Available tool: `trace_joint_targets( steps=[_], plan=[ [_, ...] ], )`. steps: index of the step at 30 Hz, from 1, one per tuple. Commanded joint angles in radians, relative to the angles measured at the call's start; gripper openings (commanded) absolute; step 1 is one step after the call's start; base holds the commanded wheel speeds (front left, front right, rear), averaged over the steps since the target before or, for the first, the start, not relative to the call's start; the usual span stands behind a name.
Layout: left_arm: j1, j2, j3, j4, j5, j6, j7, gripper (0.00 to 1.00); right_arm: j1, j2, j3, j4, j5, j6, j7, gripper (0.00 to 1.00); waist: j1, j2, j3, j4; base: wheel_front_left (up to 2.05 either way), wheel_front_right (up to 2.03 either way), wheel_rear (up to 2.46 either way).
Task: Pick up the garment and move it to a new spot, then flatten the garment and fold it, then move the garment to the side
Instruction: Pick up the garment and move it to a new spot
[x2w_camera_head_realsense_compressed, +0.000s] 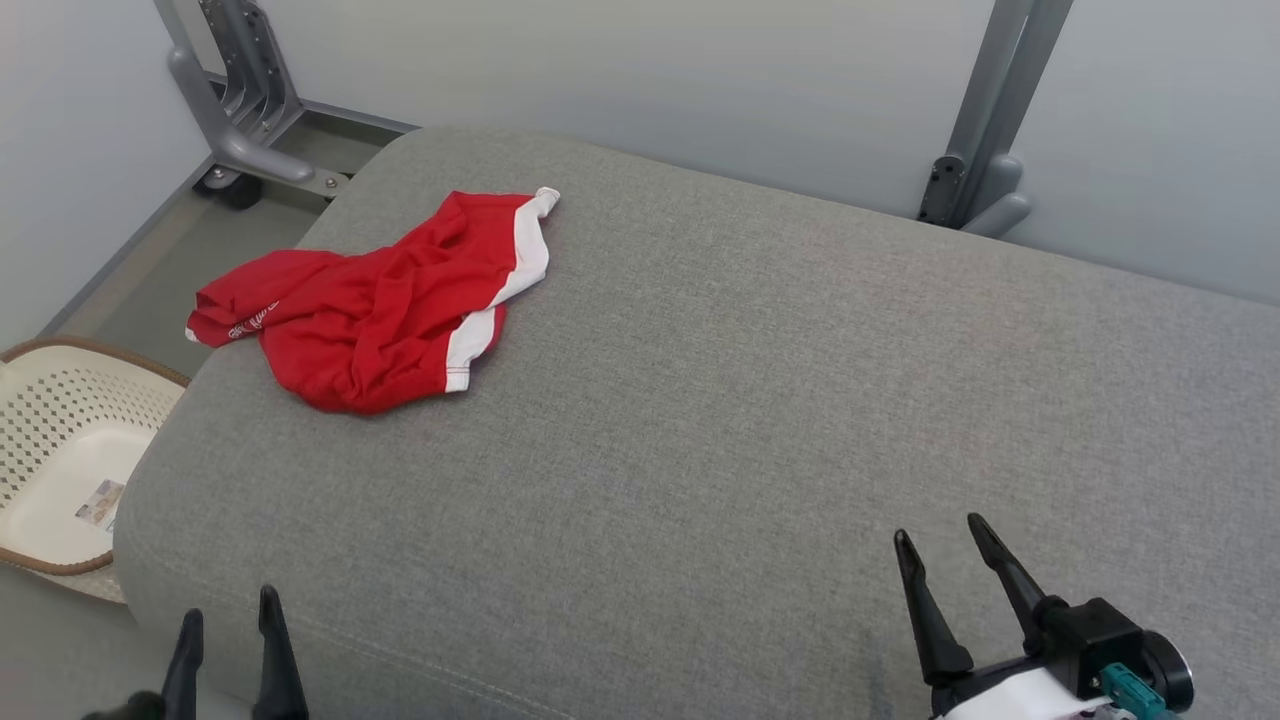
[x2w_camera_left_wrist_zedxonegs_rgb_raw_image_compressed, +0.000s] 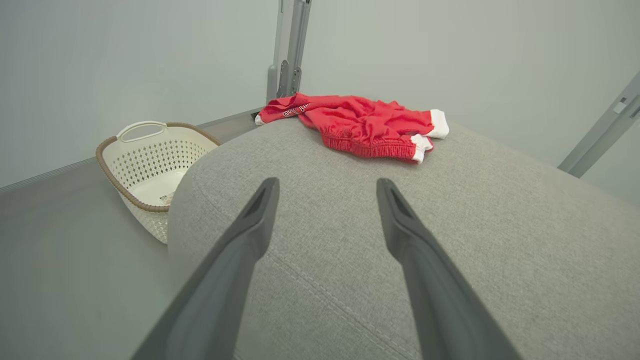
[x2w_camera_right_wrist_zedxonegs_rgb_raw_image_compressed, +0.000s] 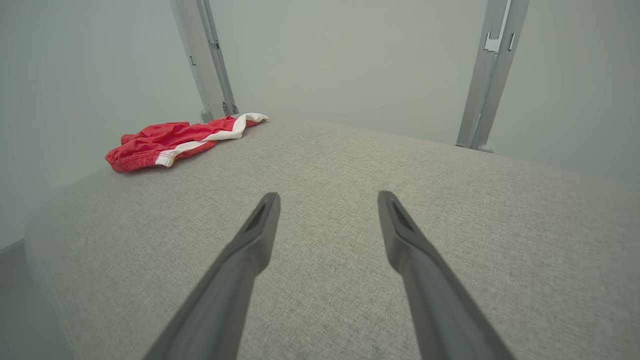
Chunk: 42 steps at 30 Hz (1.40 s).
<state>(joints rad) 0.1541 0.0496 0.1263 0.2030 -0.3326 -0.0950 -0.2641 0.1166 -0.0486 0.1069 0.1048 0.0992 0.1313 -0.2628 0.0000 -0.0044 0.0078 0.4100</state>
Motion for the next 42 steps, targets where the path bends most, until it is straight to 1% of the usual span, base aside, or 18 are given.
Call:
trace_joint_targets(
  steps=[1, 4, 7, 11, 12, 13, 14, 17, 18, 22, 26, 27, 28, 29, 31, 35, 38, 42],
  plan=[
    [-0.055, 0.003, 0.003, 0.014, -0.006, -0.012, 0.0, 1.0, -0.024, -0.005, -0.003, -0.01, -0.022, -0.001, -0.003, 1.0, 0.0, 0.0044, 0.056, -0.034, 0.0, 0.0, 0.0],
    [-0.15, 0.003, 0.009, 0.08, -0.053, -0.028, 0.0, 1.0, -0.052, -0.004, -0.011, -0.024, -0.052, -0.001, -0.003, 1.0, 0.0, 0.0044, 0.122, -0.061, 0.0, 0.0, 0.0],
    [-0.286, 0.033, -0.011, 0.166, -0.094, -0.034, 0.0, 1.0, -0.097, -0.014, -0.019, -0.048, -0.088, -0.001, -0.003, 1.0, 0.0, 0.0044, 0.223, -0.087, 0.0, 0.0, 0.0],
    [-0.483, 0.084, -0.096, 0.301, -0.16, -0.036, 0.026, 1.0, -0.148, -0.043, -0.022, -0.077, -0.117, -0.001, -0.003, 1.0, 0.0, 0.0044, 0.358, -0.113, 0.0, 0.0, 0.0],
    [-0.483, 0.084, -0.096, 0.301, -0.16, -0.036, 0.026, 1.0, -0.148, -0.043, -0.022, -0.077, -0.117, -0.001, -0.003, 1.0, 0.0, 0.0044, 0.358, -0.113, 0.0, 0.0, 0.0],
    [-0.574, 0.111, -0.146, 0.363, -0.214, -0.036, 0.052, 1.0, -0.174, -0.057, -0.026, -0.092, -0.129, -0.001, -0.003, 1.0, 0.0, 0.0044, 0.42, -0.127, 0.0, 0.0, 0.0],
    [-0.574, 0.111, -0.146, 0.363, -0.214, -0.036, 0.052, 1.0, -0.174, -0.057, -0.026, -0.092, -0.129, -0.001, -0.003, 1.0, 0.0, 0.0044, 0.42, -0.127, 0.0, 0.0, 0.0],
    [-0.724, 0.158, -0.23, 0.485, -0.294, -0.037, 0.105, 1.0, -0.21, -0.074, -0.031, -0.121, -0.143, -0.001, -0.003, 1.0, 0.0, 0.0044, 0.508, -0.155, 0.0, 0.0, 0.0],
    [-0.724, 0.158, -0.23, 0.485, -0.294, -0.037, 0.105, 1.0, -0.21, -0.074, -0.031, -0.121, -0.143, -0.001, -0.003, 1.0, 0.0, 0.0044, 0.508, -0.155, 0.0, 0.0, 0.0],
    [-0.826, 0.192, -0.24, 0.636, -0.369, -0.036, 0.119, 1.0, -0.22, -0.077, -0.034, -0.145, -0.149, -0.001, -0.003, 1.0, 0.0, 0.0044, 0.544, -0.177, 0.0, 0.0, 0.0],
    [-0.87, 0.204, -0.242, 0.768, -0.436, -0.036, 0.151, 1.0, -0.222, -0.067, -0.038, -0.16, -0.144, -0.001, -0.003, 1.0, 0.0, 0.0044, 0.535, -0.207, 0.0, 0.0, 0.0],
    [-0.87, 0.211, -0.244, 0.792, -0.452, -0.036, 0.159, 0.9, -0.221, -0.064, -0.04, -0.161, -0.14, -0.001, -0.003, 1.0, 0.0, 0.0044, 0.528, -0.213, 0.0, 0.0, 0.0],
    [-0.868, 0.214, -0.249, 0.808, -0.462, -0.036, 0.163, 0.27, -0.219, -0.06, -0.04, -0.161, -0.137, -0.001, -0.003, 1.0, 0.0, 0.0044, 0.52, -0.219, 0.0, 0.0, 0.0],
    [-0.862, 0.214, -0.259, 0.818, -0.466, -0.036, 0.163, 0.0, -0.218, -0.056, -0.038, -0.16, -0.135, -0.001, -0.003, 1.0, 0.0, 0.0044, 0.511, -0.225, 0.0, 0.0, 0.0],
    [-0.84, 0.207, -0.286, 0.81, -0.493, -0.036, 0.168, 0.0, -0.214, -0.048, -0.032, -0.153, -0.128, -0.001, -0.003, 1.0, 0.0, 0.0044, 0.489, -0.233, 0.0, 0.0, 0.0],
    [-0.803, 0.22, -0.338, 0.733, -0.531, -0.04, 0.144, 0.0, -0.206, -0.032, -0.024, -0.139, -0.106, -0.001, -0.003, 1.0, 0.0, 0.0044, 0.435, -0.247, 0.0, 0.0, 0.0],
    [-0.783, 0.239, -0.402, 0.641, -0.536, -0.039, 0.14, 0.0, -0.185, -0.019, -0.02, -0.121, -0.09, -0.001, -0.003, 1.0, 0.0, 0.0044, 0.387, -0.25, 0.0, 0.0, 0.0],
    [-0.764, 0.263, -0.49, 0.477, -0.555, -0.037, 0.175, 0.0, -0.173, -0.008, 0.002, -0.097, -0.07, -0.001, -0.003, 1.0, 0.0, 0.0044, 0.319, -0.271, 0.0, 0.0, 0.0]
  ],
)
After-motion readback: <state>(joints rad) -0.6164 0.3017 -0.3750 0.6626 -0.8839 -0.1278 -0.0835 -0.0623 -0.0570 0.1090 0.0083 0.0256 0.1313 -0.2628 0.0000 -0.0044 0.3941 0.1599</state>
